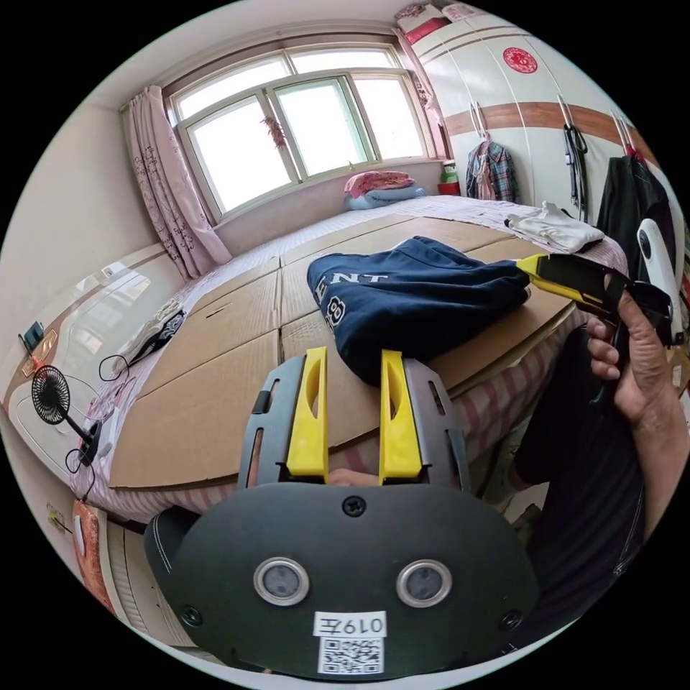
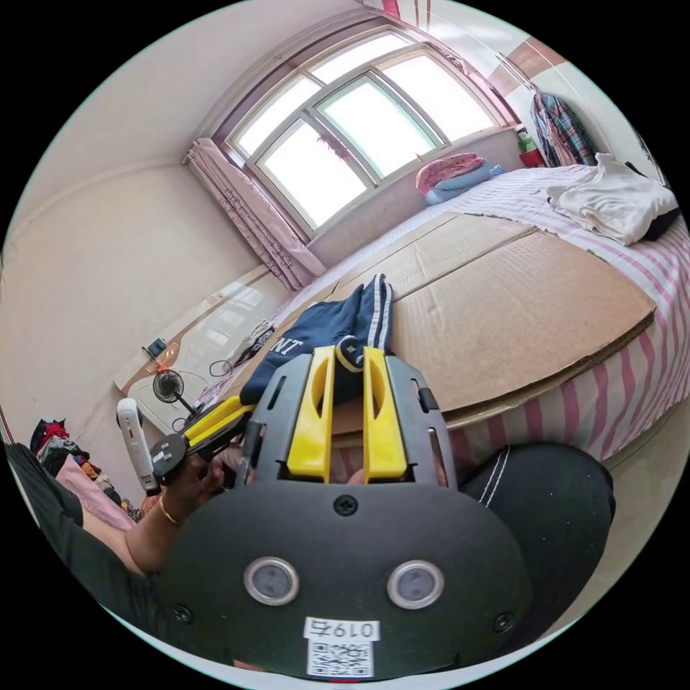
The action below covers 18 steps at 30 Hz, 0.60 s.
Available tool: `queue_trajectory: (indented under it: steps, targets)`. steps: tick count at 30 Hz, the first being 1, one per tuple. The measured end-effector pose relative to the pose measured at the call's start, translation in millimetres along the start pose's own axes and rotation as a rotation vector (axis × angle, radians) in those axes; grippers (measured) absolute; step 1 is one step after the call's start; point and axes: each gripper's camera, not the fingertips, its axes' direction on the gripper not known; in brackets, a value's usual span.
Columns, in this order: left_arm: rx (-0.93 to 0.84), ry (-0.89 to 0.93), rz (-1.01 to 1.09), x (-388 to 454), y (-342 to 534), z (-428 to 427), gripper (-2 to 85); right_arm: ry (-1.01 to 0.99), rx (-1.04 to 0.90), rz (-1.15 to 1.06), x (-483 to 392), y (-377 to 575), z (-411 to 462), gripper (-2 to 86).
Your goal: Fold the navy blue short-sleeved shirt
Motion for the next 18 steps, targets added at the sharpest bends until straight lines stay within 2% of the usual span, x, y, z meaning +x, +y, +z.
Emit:
queue_trajectory:
  steps: [13,18]
  targets:
    - [-0.054,-0.12,0.109,52,14,7,2.3,0.12,-0.039,-0.07,102,57,70,2.0]
    - [-0.063,-0.242,0.321,82,20,8,1.1,0.192,-0.065,-0.122,146,71,98,1.2]
